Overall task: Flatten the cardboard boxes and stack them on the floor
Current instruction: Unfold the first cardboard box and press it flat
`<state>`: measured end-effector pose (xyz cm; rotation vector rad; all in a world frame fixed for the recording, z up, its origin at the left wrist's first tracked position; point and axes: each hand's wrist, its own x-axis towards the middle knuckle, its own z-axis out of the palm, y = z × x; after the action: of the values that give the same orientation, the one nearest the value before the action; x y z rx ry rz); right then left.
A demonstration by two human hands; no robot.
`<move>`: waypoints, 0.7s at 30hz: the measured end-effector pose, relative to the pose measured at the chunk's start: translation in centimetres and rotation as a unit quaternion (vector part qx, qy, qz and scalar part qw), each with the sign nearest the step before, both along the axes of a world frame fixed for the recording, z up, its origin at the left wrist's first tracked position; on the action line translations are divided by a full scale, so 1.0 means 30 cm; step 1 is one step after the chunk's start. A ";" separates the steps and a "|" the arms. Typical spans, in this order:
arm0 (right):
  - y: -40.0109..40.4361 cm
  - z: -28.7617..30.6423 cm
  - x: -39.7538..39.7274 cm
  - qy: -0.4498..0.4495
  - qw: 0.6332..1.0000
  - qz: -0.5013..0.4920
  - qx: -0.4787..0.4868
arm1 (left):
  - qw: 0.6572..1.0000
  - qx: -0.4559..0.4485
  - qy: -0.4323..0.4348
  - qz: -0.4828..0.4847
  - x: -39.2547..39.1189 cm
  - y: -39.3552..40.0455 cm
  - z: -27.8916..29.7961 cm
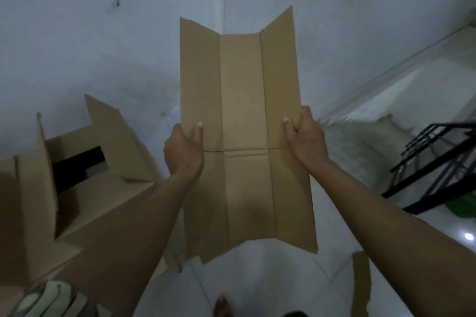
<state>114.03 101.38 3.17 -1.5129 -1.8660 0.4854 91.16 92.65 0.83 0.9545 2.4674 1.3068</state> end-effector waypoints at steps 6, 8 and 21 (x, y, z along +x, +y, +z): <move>0.284 -0.159 -0.020 -0.017 0.997 0.061 -0.049 | 0.996 -0.065 0.004 0.066 0.042 0.170 -0.109; 0.381 -0.237 -0.035 -0.023 0.994 0.088 -0.065 | 0.989 -0.091 -0.006 0.113 0.068 0.223 -0.162; 0.657 -1.114 -0.101 -0.107 0.964 0.158 -0.185 | 0.948 -0.225 -0.045 0.221 0.111 0.386 -1.024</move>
<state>111.01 121.08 -30.26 -1.5529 -2.3004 0.8922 94.49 104.23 -29.90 0.2353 2.8199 0.7854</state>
